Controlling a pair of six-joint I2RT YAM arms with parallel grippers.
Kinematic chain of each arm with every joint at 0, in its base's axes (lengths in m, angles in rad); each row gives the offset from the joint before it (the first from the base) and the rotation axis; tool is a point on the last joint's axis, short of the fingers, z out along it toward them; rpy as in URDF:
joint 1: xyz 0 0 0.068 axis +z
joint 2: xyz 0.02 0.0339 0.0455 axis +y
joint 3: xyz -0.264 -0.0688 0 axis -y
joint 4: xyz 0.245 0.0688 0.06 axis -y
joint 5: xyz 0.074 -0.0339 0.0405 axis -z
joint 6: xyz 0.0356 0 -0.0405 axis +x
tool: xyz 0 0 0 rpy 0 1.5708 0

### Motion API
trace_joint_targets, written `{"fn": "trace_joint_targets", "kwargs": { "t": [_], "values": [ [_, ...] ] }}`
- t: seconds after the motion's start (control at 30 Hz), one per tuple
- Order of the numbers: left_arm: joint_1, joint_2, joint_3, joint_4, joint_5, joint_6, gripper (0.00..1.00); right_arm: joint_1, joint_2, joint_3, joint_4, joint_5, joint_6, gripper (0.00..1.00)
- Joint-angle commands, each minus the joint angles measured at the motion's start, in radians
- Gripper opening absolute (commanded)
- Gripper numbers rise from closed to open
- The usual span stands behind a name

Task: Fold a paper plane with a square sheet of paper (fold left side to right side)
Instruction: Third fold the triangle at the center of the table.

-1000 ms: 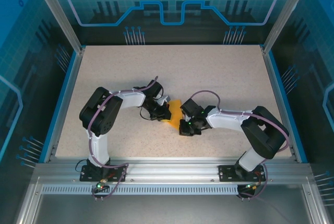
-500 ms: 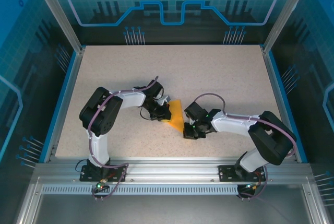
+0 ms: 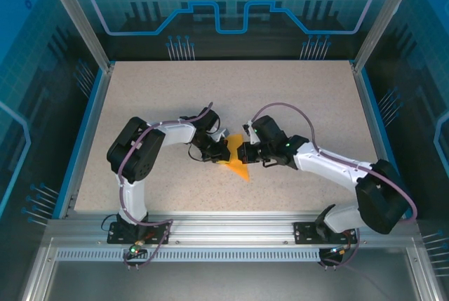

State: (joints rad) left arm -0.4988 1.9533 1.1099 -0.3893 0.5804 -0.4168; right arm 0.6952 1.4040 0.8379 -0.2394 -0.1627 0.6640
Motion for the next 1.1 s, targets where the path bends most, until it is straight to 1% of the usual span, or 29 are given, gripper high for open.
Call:
{"fn": "trace_joint_targets", "kwargs": {
  "t": [0.0, 0.3, 0.5, 0.67, 0.77, 0.83, 0.93, 1.0, 1.07],
  "values": [
    [-0.003, 0.025, -0.010, -0.082, -0.098, 0.013, 0.05, -0.013, 0.061, 0.007, -0.080, -0.033, -0.006, 0.00],
    [-0.003, 0.021, -0.007, -0.082, -0.094, 0.009, 0.06, 0.008, 0.209, 0.003, -0.057, -0.088, 0.050, 0.00],
    [-0.002, 0.010, 0.001, -0.082, -0.087, 0.004, 0.06, 0.016, 0.288, 0.035, -0.106, -0.087, 0.076, 0.00],
    [-0.002, -0.018, 0.012, -0.082, -0.082, 0.001, 0.07, 0.018, 0.311, 0.027, -0.155, -0.064, 0.106, 0.00],
    [-0.002, -0.060, 0.003, -0.065, -0.080, 0.002, 0.12, 0.022, 0.317, 0.017, -0.181, -0.046, 0.117, 0.00],
    [-0.003, -0.096, -0.014, -0.045, -0.078, 0.006, 0.13, 0.021, 0.317, 0.006, -0.187, -0.040, 0.121, 0.00],
    [-0.007, -0.138, -0.055, -0.014, -0.037, 0.029, 0.12, 0.021, 0.320, 0.006, -0.196, -0.029, 0.123, 0.00],
    [-0.022, -0.154, -0.081, 0.011, 0.005, 0.034, 0.12, 0.022, 0.318, 0.009, -0.199, -0.024, 0.122, 0.00],
    [-0.039, -0.156, -0.085, 0.011, 0.024, 0.043, 0.12, 0.021, 0.320, 0.011, -0.199, -0.021, 0.121, 0.00]
  ]
}}
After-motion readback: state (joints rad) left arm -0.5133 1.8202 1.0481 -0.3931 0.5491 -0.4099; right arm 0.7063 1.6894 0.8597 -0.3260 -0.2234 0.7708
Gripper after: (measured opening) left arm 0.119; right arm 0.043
